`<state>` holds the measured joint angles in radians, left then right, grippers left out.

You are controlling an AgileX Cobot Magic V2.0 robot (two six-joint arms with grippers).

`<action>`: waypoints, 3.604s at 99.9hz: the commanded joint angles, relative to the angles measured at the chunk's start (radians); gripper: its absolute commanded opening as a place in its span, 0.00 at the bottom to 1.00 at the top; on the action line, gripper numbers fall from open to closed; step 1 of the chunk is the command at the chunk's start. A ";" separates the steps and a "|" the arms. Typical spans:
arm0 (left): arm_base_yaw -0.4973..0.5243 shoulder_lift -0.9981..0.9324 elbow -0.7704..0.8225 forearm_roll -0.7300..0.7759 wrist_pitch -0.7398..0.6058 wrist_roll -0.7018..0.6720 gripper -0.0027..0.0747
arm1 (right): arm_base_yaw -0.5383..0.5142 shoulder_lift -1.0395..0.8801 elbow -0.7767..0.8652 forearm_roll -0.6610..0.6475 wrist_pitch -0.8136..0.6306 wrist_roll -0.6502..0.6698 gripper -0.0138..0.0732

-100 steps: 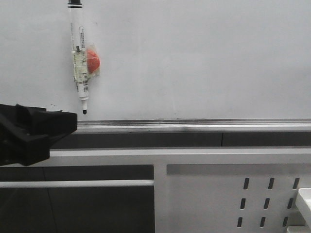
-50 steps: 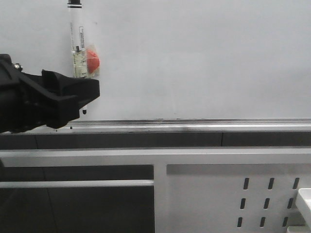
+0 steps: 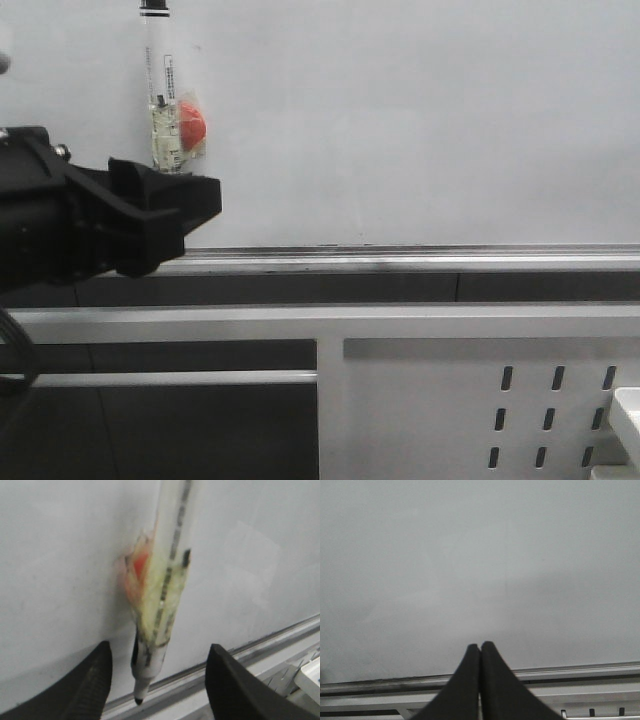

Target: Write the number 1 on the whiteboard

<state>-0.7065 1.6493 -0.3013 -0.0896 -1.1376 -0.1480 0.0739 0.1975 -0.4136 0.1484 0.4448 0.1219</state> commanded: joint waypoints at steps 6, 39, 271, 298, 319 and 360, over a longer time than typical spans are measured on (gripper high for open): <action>-0.004 0.011 -0.022 -0.014 -0.223 -0.032 0.53 | 0.002 0.020 -0.024 0.003 -0.086 -0.012 0.08; -0.004 0.008 -0.047 -0.014 -0.223 -0.032 0.53 | 0.002 0.020 -0.024 0.003 -0.086 -0.012 0.08; -0.182 -0.404 -0.246 0.692 1.100 0.009 0.01 | 0.652 0.735 -0.391 -0.014 0.120 -0.353 0.69; -0.241 -0.447 -0.249 0.807 1.138 0.009 0.01 | 0.770 0.842 -0.438 -0.019 0.044 -0.477 0.67; -0.241 -0.448 -0.255 0.807 1.105 0.009 0.01 | 0.807 0.857 -0.438 -0.027 -0.038 -0.497 0.67; -0.241 -0.448 -0.294 0.833 1.031 0.009 0.01 | 0.809 0.888 -0.438 -0.027 -0.058 -0.497 0.59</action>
<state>-0.9387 1.2269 -0.5630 0.7288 -0.0434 -0.1366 0.8814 1.0871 -0.8163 0.1269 0.4553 -0.3656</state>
